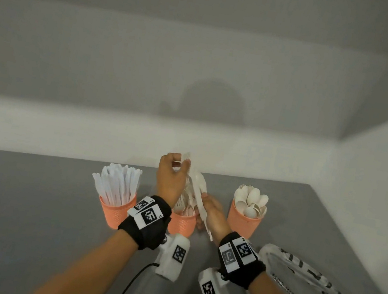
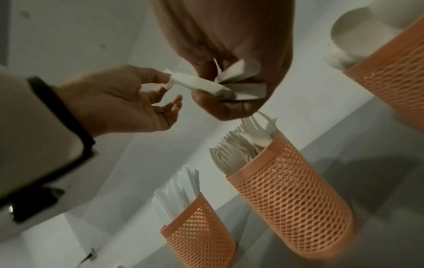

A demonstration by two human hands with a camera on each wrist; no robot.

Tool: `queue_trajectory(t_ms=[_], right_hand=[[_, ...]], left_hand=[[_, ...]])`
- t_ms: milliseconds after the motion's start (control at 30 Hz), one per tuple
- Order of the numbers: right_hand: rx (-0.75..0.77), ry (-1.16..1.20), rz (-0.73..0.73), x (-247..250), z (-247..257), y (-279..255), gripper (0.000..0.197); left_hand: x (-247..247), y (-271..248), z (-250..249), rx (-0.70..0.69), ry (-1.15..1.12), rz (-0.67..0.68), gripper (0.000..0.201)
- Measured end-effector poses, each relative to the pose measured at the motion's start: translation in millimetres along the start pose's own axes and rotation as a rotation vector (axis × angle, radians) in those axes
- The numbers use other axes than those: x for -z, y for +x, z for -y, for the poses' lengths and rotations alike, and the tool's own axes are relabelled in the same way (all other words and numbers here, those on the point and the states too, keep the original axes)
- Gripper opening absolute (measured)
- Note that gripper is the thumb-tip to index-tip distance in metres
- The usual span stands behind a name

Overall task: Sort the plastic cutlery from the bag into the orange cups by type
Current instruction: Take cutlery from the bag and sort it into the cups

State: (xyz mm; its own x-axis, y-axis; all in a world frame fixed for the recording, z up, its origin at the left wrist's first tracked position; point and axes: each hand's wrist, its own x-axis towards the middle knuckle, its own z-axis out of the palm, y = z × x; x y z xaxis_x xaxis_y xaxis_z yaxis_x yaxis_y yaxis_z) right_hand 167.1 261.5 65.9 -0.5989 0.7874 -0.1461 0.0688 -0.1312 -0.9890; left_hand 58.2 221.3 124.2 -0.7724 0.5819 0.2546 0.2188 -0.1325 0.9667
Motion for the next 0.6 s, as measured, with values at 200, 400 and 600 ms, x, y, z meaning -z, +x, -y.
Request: queue_trajectory(t_ms=[200, 400, 600], right_hand=[[-0.059, 0.186, -0.017, 20, 2, -6, 0.031], [-0.089, 0.256, 0.072, 34, 5, -11, 0.036], [-0.051, 0.139, 0.106, 32, 12, -25, 0.025]], left_hand=[[9, 14, -15, 0.083, -0.294, -0.027, 0.006], [4, -2, 7, 0.291, -0.115, 0.221, 0.006], [-13, -16, 11, 0.319, -0.049, 0.398, 0.024]])
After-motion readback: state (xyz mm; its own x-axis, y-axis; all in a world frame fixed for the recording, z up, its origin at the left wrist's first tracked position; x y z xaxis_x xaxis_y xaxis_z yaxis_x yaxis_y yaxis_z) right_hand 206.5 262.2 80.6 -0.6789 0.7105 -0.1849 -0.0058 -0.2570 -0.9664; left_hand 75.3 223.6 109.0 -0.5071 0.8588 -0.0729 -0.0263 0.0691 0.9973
